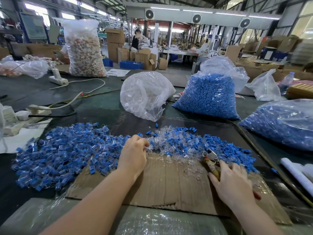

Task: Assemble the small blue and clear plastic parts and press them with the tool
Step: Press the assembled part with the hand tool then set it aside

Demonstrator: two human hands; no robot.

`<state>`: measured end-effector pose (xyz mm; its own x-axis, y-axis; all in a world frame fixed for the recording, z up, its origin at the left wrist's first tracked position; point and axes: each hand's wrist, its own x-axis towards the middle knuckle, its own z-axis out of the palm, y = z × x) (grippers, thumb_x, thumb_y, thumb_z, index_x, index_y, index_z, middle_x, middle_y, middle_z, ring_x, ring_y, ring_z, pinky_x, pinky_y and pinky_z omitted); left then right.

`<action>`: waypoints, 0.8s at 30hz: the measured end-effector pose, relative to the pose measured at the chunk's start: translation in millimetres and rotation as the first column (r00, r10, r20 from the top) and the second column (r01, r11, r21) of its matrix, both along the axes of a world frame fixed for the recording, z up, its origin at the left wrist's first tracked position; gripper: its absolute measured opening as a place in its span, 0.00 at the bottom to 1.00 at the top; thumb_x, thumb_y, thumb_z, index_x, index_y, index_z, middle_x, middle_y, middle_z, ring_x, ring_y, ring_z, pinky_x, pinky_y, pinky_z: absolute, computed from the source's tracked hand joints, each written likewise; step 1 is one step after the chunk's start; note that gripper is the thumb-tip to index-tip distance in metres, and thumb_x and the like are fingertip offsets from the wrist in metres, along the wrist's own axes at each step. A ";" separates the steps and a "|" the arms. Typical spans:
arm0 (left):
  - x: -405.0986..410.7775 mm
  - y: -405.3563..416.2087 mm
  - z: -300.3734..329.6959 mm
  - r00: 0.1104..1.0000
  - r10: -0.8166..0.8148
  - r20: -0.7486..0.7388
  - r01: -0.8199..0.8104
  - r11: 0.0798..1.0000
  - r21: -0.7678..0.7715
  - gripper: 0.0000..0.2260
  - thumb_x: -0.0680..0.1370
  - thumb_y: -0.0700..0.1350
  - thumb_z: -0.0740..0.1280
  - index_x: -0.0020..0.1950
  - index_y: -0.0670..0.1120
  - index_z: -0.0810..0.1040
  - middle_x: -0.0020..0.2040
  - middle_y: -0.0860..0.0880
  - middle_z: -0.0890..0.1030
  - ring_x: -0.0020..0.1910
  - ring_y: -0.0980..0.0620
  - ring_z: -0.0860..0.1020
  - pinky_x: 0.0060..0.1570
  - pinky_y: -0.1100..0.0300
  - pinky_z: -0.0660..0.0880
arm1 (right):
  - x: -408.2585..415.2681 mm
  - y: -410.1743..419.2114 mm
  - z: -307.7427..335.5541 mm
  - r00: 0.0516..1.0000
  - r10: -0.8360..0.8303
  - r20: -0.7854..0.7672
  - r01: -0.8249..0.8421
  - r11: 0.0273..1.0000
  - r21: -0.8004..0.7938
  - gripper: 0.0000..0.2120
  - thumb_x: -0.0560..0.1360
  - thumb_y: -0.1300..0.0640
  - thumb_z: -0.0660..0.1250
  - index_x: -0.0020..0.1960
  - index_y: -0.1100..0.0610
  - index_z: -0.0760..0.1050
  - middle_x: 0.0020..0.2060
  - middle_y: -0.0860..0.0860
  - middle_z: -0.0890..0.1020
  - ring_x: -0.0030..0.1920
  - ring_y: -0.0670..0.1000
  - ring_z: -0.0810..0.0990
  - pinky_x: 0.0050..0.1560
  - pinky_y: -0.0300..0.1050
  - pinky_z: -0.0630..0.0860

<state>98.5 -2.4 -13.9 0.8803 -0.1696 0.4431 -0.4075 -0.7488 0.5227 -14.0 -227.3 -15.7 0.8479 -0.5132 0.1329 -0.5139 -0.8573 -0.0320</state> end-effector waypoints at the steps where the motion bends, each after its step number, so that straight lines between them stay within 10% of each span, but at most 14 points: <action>1: 0.3 -3.5 -1.6 1.000 -0.028 -0.010 0.029 0.999 0.043 0.10 0.78 0.38 0.62 0.57 0.44 0.79 0.52 0.50 0.75 0.52 0.54 0.69 0.52 0.66 0.63 | 0.0 -0.8 0.5 1.000 -0.004 -0.014 0.004 1.000 0.001 0.29 0.76 0.36 0.55 0.72 0.50 0.58 0.65 0.53 0.69 0.67 0.54 0.66 0.63 0.49 0.68; 9: 7.5 -17.6 -7.0 0.992 -0.081 -0.096 0.111 0.923 0.369 0.13 0.80 0.37 0.58 0.62 0.46 0.75 0.58 0.48 0.74 0.56 0.49 0.69 0.56 0.59 0.65 | 14.9 15.2 14.0 0.969 0.165 0.182 -0.153 0.985 -0.080 0.16 0.77 0.42 0.58 0.63 0.46 0.69 0.56 0.47 0.72 0.59 0.49 0.70 0.60 0.47 0.66; 24: -16.5 -37.3 -12.8 0.968 -0.134 -0.213 0.118 0.989 -0.087 0.11 0.80 0.39 0.61 0.59 0.47 0.79 0.55 0.51 0.77 0.50 0.57 0.72 0.52 0.70 0.67 | 77.4 41.1 14.4 0.941 0.259 0.219 -0.289 0.950 0.117 0.09 0.79 0.53 0.61 0.56 0.48 0.76 0.53 0.47 0.77 0.56 0.50 0.73 0.59 0.49 0.65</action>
